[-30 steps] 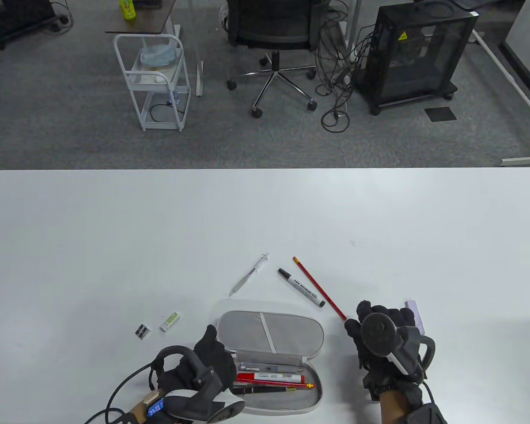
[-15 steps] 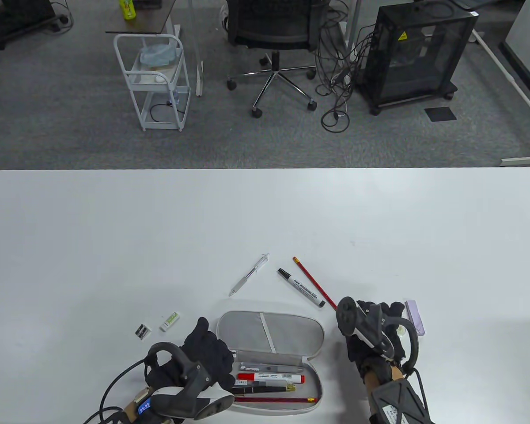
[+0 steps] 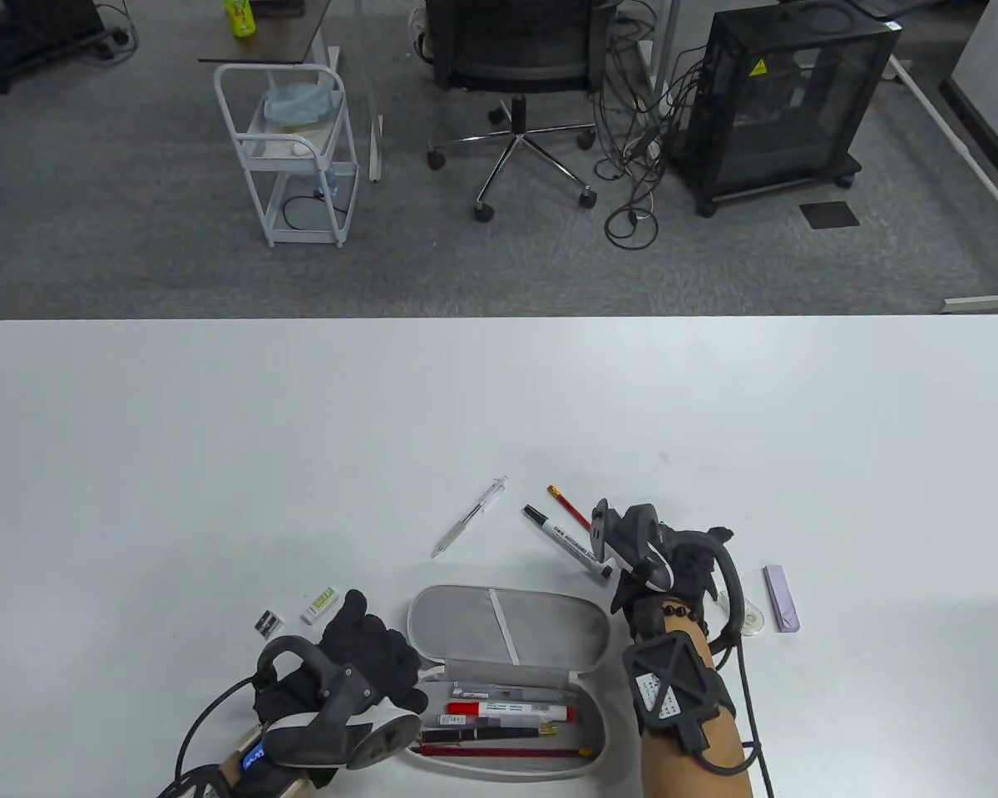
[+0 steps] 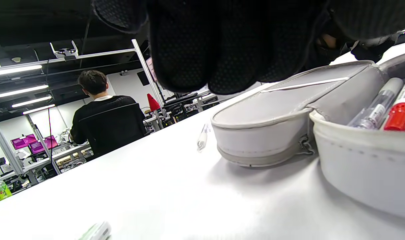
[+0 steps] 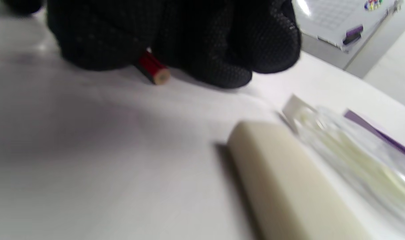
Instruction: Pack double-layer zippered pencil case
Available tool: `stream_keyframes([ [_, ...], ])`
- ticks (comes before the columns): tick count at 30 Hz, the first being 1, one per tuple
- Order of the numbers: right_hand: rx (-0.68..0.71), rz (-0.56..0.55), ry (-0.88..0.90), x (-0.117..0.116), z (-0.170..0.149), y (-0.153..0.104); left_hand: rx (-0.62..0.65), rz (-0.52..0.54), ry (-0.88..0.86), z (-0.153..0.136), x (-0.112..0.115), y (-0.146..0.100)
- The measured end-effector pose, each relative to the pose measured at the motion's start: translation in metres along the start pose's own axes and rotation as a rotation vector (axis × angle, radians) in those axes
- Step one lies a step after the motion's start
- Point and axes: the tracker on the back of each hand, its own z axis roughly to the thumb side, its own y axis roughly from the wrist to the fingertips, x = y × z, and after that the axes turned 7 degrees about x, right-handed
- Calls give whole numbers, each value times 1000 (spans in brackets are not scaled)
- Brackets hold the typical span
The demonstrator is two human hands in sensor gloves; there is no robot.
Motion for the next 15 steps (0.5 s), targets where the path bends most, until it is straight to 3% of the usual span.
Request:
stream_keyframes([
  [9, 0, 188, 124, -1, -9, 19, 17, -7, -8, 0, -1, 2],
  [15, 13, 87, 69, 1, -5, 14, 14, -13, -2, 0, -1, 2],
])
